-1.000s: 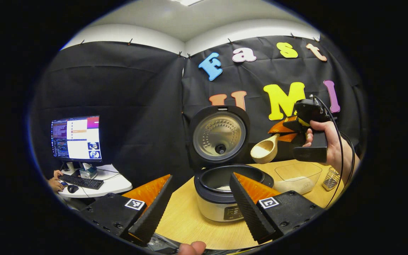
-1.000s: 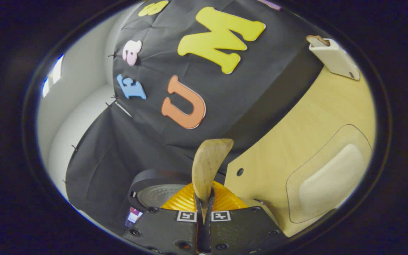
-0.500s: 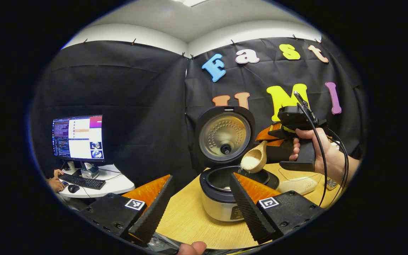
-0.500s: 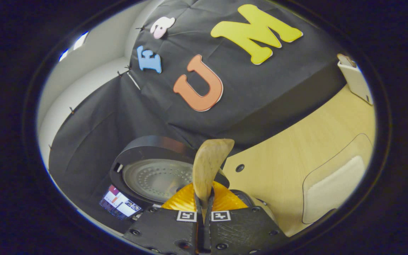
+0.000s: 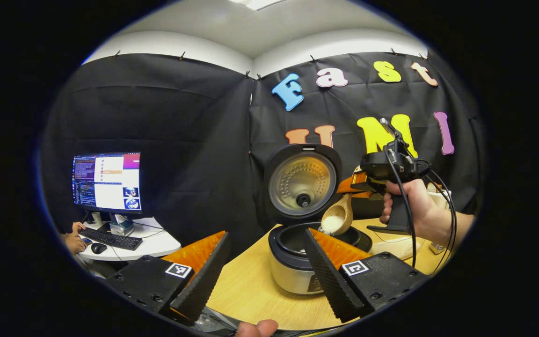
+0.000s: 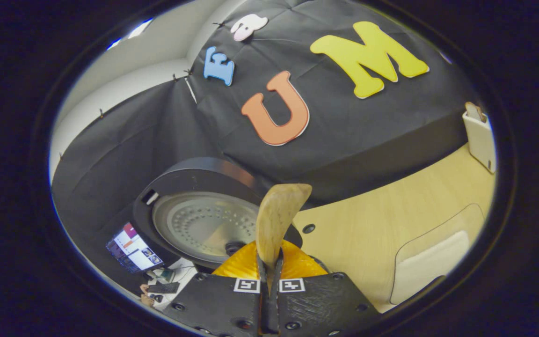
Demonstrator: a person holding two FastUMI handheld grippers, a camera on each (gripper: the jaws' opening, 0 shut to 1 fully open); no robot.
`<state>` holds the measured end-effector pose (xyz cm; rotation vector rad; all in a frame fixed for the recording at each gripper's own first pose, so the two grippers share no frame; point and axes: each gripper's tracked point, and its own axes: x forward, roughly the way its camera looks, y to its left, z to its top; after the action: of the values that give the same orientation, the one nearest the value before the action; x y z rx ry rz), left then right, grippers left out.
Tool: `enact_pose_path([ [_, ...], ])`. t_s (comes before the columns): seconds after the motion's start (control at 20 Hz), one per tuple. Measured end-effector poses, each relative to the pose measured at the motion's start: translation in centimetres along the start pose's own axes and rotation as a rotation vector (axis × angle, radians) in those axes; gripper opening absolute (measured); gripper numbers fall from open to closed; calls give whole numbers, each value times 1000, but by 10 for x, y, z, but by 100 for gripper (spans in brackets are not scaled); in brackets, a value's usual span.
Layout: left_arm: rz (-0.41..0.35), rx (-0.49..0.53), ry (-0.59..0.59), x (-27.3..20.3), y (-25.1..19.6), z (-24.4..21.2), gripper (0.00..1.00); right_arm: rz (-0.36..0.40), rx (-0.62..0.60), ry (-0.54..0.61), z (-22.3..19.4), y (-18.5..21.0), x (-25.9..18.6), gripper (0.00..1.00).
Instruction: Close the left gripper, press the button to open the rice cooker; take a wooden spoon from the chopstick holder with the right hand, scoop a spoonful of rice and pour it into the rice cooker, then put the wooden spoon back into the chopstick holder.
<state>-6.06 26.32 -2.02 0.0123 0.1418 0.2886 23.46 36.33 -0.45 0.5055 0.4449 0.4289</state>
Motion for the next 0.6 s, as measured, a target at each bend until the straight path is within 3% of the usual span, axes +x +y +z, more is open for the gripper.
enact_pose_path([
  [0.2,7,-9,-1,0,4,1,100,-5,-83,-6,-2,7,2,0],
  [0.25,3,-12,1,0,4,1,95,-9,-109,-5,-3,8,2,0],
  [0.3,4,-15,2,-1,4,-1,100,-15,-138,-5,-3,10,2,0],
  [0.45,-1,-34,-10,-1,7,2,100,-32,-228,-30,1,17,-2,0],
  [0.5,-4,-44,-12,-2,7,3,95,-38,-258,-41,2,19,-3,0],
  [0.6,-7,-62,-13,-2,8,3,100,-37,-309,-49,3,24,-5,1],
])
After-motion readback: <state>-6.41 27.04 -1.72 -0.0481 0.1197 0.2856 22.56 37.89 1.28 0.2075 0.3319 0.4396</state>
